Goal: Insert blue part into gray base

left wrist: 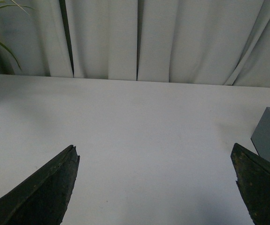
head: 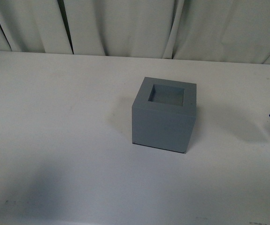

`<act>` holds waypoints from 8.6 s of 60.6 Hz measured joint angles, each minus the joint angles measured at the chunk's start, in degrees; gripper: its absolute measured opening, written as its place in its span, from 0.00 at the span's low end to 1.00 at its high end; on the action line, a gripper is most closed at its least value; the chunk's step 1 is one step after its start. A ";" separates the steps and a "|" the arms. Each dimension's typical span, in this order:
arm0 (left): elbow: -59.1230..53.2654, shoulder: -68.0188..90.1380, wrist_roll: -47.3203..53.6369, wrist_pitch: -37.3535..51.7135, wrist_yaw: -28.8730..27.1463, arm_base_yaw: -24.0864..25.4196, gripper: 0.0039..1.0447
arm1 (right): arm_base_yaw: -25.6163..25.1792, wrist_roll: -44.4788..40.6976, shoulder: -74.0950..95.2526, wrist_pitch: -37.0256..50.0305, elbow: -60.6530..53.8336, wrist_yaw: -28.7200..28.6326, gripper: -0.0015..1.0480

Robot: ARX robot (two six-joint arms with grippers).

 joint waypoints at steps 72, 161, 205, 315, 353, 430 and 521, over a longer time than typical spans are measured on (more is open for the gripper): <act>0.00 0.00 0.00 0.00 0.00 0.00 0.94 | 11.56 -45.05 9.38 -26.01 30.80 -25.24 0.46; 0.00 0.00 0.00 0.00 0.02 0.00 0.94 | 17.46 -50.21 25.35 -26.18 40.44 -19.67 0.46; 0.00 0.00 0.00 0.00 0.02 0.00 0.94 | 18.25 -49.83 25.35 -27.30 40.44 -18.29 0.46; 0.00 0.00 0.00 0.00 0.00 0.00 0.94 | 5.07 -17.73 -20.41 16.37 -6.10 -12.68 0.91; 0.00 0.00 0.00 0.00 0.02 0.00 0.94 | -2.21 -4.33 -43.76 51.32 -41.22 3.87 0.46; 0.00 0.00 0.00 0.00 0.00 0.00 0.94 | -2.19 -4.09 -72.22 41.92 -59.82 3.82 0.01; 0.00 0.00 0.00 0.00 0.00 0.00 0.94 | -2.19 -4.07 -87.34 26.47 -59.78 3.80 0.91</act>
